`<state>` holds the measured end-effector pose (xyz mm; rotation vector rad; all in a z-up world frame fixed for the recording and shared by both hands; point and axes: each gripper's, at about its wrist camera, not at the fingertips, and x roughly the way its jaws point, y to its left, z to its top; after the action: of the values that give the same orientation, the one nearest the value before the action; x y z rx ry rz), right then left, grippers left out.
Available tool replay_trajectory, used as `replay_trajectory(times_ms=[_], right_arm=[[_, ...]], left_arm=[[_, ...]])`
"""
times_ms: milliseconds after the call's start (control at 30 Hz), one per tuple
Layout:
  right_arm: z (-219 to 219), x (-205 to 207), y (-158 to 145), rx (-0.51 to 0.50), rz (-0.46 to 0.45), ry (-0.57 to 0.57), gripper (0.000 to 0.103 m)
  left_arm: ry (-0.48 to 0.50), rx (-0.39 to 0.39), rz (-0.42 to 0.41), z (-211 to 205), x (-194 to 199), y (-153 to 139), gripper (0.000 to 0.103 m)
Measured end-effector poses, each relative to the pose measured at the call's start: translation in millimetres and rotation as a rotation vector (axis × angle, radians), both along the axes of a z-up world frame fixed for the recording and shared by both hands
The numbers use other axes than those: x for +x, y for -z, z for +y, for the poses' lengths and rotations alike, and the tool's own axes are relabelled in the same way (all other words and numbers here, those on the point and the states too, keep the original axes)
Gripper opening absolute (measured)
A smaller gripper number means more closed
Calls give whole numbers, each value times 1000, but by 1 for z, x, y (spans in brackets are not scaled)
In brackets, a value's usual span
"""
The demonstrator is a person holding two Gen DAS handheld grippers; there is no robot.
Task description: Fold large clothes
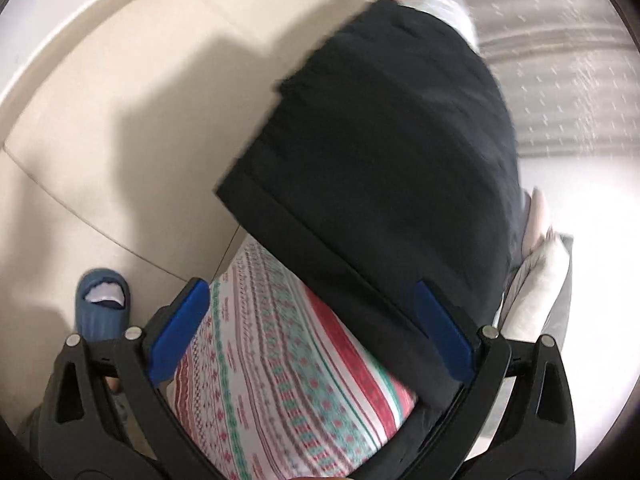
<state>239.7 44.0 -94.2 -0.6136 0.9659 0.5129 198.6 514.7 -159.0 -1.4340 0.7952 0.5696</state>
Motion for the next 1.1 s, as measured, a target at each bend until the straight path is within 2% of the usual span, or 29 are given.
replay_trajectory(times_ms=[100,233,300,333,400,500,567,700,833,933,1000,1067,1100], right_arm=[[-16,9,-28,141,-22,76,71],[-23,6,-42,159,-50,106,73],[-15,16,-34,152,-23,99,73],[-11,16,-29,149,1,82,73],[-5,16,-24,137,14,58,73],[-5,20,-19,123,21,40,73],[-8,25,-20,133,21,44,73],[-15,26,-24,153,19,47,73],[-24,28,-22,152,22,70,73],[-29,30,-20,150,24,83,73],[-31,31,-19,153,27,88,73],[-33,31,-21,158,25,91,73],[-33,31,-22,161,20,92,73]], left_arm=[[-23,-65,-47,10,2,19,101],[-49,-67,-99,17,1,40,101],[-137,-135,-170,10,-8,59,101],[-167,-198,-229,2,-9,72,101],[-196,-274,-313,-11,-5,91,101],[-258,-267,-405,-24,-4,106,101],[-343,-238,-482,-27,-10,116,101],[-414,-265,-528,-32,-7,145,101],[-500,-262,-612,-37,-11,155,97],[-561,-240,-671,-38,-15,154,85],[-541,-201,-680,-35,-10,144,74],[-497,-153,-673,-30,-3,134,38],[-489,-127,-650,-29,-2,126,30]])
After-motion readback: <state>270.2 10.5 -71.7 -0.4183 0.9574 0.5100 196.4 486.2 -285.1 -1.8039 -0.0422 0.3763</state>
